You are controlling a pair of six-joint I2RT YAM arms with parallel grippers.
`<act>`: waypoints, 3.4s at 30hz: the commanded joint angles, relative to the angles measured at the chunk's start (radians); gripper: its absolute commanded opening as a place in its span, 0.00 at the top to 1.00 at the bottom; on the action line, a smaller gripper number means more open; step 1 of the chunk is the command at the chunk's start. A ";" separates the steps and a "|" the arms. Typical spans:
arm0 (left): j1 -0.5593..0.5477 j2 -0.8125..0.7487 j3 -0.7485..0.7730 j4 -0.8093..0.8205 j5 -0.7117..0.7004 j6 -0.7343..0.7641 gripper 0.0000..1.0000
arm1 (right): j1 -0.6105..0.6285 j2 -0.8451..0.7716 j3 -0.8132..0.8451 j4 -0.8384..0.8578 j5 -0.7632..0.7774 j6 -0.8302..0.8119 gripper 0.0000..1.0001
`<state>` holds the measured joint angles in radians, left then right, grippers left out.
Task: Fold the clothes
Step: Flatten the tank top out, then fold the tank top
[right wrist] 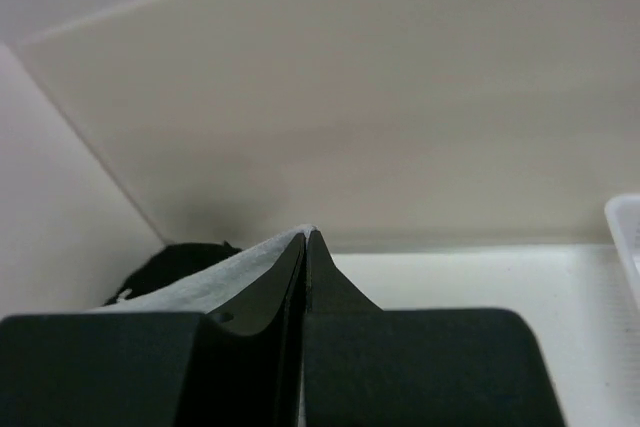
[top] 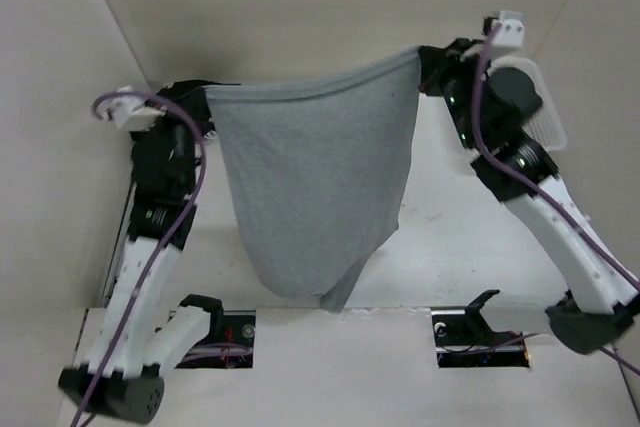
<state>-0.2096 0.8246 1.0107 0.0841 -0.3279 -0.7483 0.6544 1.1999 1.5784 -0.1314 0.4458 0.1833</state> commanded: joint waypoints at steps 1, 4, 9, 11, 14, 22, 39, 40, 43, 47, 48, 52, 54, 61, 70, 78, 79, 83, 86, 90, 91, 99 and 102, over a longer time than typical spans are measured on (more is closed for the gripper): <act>0.090 0.202 0.038 0.092 0.067 -0.057 1.00 | -0.187 0.162 0.115 -0.034 -0.329 0.229 1.00; 0.179 0.405 0.216 0.100 0.168 -0.127 1.00 | -0.264 0.355 0.346 -0.086 -0.401 0.266 1.00; 0.239 0.585 0.544 0.040 0.217 -0.109 1.00 | -0.315 0.620 0.878 -0.272 -0.421 0.260 1.00; 0.252 0.611 0.635 0.026 0.227 -0.086 1.00 | -0.327 0.706 1.078 -0.341 -0.433 0.268 1.00; 0.290 0.639 0.732 0.005 0.245 -0.066 1.00 | -0.341 0.719 1.146 -0.335 -0.443 0.291 1.00; 0.325 0.584 0.680 0.017 0.260 -0.062 1.00 | -0.361 0.610 0.987 -0.330 -0.476 0.274 1.00; 0.152 -0.370 -0.385 -0.307 0.132 -0.057 1.00 | -0.008 -0.411 -0.840 0.037 -0.331 0.390 1.00; 0.145 -0.421 -0.402 -0.370 0.130 -0.063 1.00 | 0.036 -0.478 -0.906 0.000 -0.320 0.418 1.00; 0.123 -0.606 -0.411 -0.661 0.130 -0.069 1.00 | 0.191 -0.685 -1.066 -0.143 -0.277 0.551 1.00; 0.098 -0.758 -0.350 -0.944 0.107 -0.147 1.00 | 0.423 -0.890 -1.127 -0.360 -0.193 0.706 1.00; 0.097 -0.784 -0.328 -0.984 0.104 -0.152 1.00 | 0.492 -0.920 -1.115 -0.413 -0.153 0.744 1.00; 0.121 -0.823 -0.256 -1.106 0.084 -0.135 1.00 | 0.732 -0.907 -1.042 -0.501 0.023 0.821 1.00; 0.134 -0.825 -0.259 -1.116 0.085 -0.137 1.00 | 0.808 -0.809 -0.991 -0.478 0.100 0.805 0.99; 0.155 -0.750 -0.366 -0.948 0.053 -0.200 1.00 | 0.456 -0.455 -0.882 -0.167 -0.088 0.510 1.00; 0.169 -0.138 -0.437 -0.203 -0.043 -0.253 1.00 | -0.168 0.068 -0.657 0.217 -0.573 0.424 1.00; 0.169 0.505 -0.200 0.127 -0.080 -0.194 1.00 | -0.310 0.539 -0.241 0.228 -0.665 0.420 1.00; 0.174 0.577 -0.163 0.141 -0.077 -0.188 1.00 | -0.321 0.605 -0.180 0.216 -0.671 0.427 1.00; 0.194 0.786 -0.035 0.187 -0.083 -0.180 0.95 | -0.339 0.835 0.049 0.167 -0.665 0.446 0.98; 0.197 0.863 0.047 0.212 -0.080 -0.138 0.84 | -0.341 0.931 0.144 0.165 -0.645 0.488 0.80; 0.160 0.773 0.014 0.261 -0.059 -0.080 0.71 | -0.336 0.853 0.042 0.211 -0.610 0.504 0.51; 0.132 0.718 -0.032 0.279 -0.051 -0.069 0.71 | -0.336 0.804 -0.024 0.237 -0.602 0.501 0.48; -0.130 0.213 -0.578 0.193 -0.089 -0.095 0.71 | -0.257 0.426 -0.662 0.430 -0.524 0.524 0.98; -0.118 0.024 -0.716 0.010 -0.062 -0.151 0.70 | -0.232 0.342 -0.808 0.438 -0.486 0.554 0.94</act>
<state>-0.3485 0.9470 0.3965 0.2653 -0.3870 -0.8543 0.4019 1.5929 0.8597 0.2180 -0.0948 0.7074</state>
